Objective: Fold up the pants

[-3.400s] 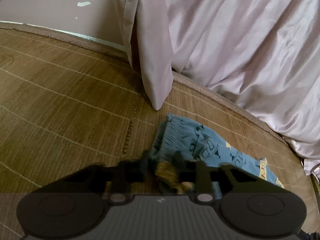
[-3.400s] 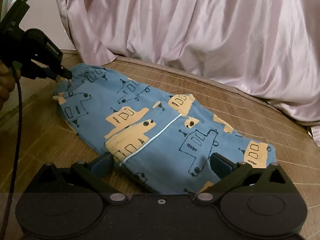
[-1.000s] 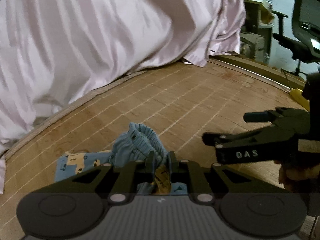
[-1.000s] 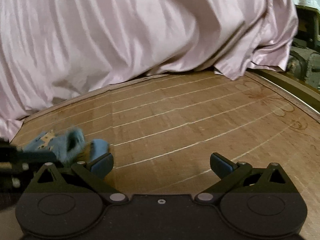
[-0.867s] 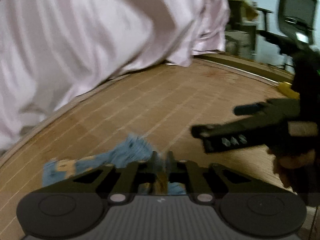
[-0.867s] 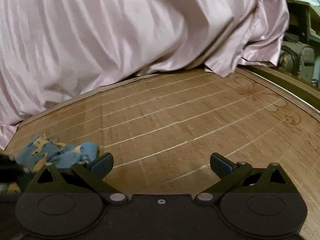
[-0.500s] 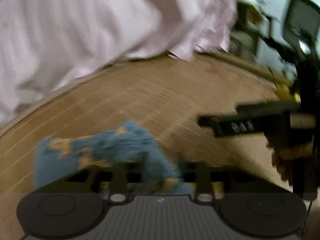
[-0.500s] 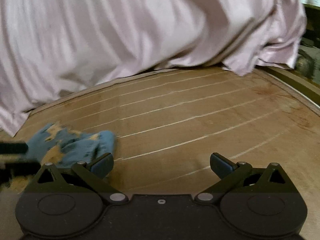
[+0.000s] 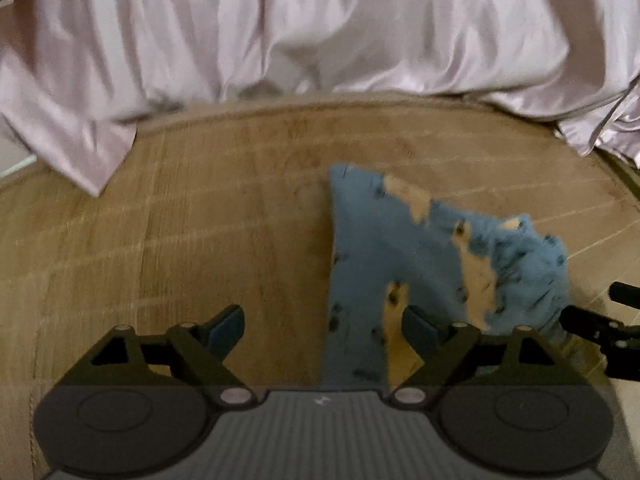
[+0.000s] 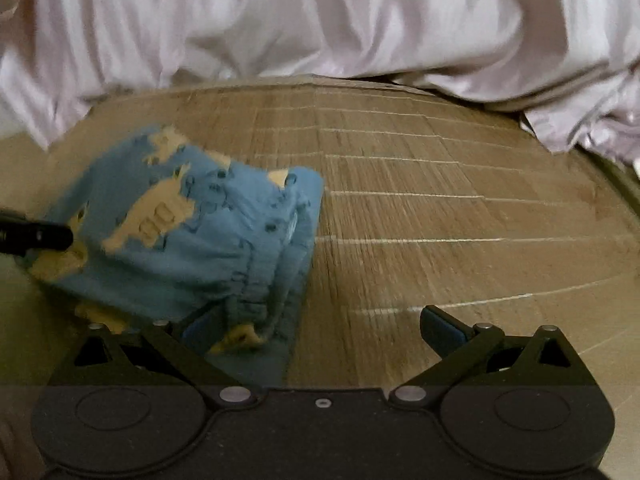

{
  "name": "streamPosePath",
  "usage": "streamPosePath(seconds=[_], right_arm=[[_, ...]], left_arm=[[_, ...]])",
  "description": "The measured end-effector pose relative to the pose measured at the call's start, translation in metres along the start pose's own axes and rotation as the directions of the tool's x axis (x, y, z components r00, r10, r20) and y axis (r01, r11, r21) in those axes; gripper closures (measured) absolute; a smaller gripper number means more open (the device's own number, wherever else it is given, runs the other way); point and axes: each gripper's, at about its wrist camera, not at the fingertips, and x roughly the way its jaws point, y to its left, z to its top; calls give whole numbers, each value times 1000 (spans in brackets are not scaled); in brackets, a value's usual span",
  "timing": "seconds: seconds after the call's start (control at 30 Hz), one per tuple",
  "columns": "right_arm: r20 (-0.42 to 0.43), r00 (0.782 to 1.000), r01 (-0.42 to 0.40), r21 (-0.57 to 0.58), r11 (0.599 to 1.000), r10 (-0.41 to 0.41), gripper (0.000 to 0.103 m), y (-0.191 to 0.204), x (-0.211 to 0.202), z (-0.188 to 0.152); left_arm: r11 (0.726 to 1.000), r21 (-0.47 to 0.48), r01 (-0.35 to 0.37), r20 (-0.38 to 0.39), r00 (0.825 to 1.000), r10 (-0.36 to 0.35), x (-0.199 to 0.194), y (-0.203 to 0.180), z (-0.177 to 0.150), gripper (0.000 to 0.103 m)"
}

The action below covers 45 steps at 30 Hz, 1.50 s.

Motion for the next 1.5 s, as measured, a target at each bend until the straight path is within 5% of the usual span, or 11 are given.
streamPosePath(seconds=[0.2, 0.37, 0.5, 0.67, 0.77, 1.03, 1.27, 1.5], right_arm=[[-58, 996, 58, -81, 995, -63, 1, 2, -6, -9], [167, 984, 66, -26, 997, -61, 1, -7, -39, 5], [282, 957, 53, 51, 997, -65, 1, -9, -22, 19], [254, 964, 59, 64, 996, -74, 1, -2, 24, 42], [214, 972, 99, -19, 995, -93, 1, 5, 41, 34], [169, 983, 68, 40, 997, -74, 1, -18, 35, 28], [171, 983, -70, 17, 997, 66, 1, 0, -14, 23], [55, 996, -63, -59, 996, 67, 1, 17, -13, -4]], left_arm=[[999, 34, -6, -16, 1000, 7, 4, 10, -24, 6], [999, 35, 22, -52, 998, -20, -8, 16, -21, 5], [997, 61, 46, 67, 996, -50, -25, 18, 8, 4], [986, 152, -68, 143, 989, 46, 7, -1, 45, 3], [980, 156, -121, 112, 988, 104, 38, -10, 57, 3], [985, 135, -108, 86, 992, 97, 63, -2, 47, 1], [987, 144, -73, 74, 995, 63, 35, -8, 48, 2], [996, 80, -25, 28, 999, 23, 7, -10, 22, 0]])
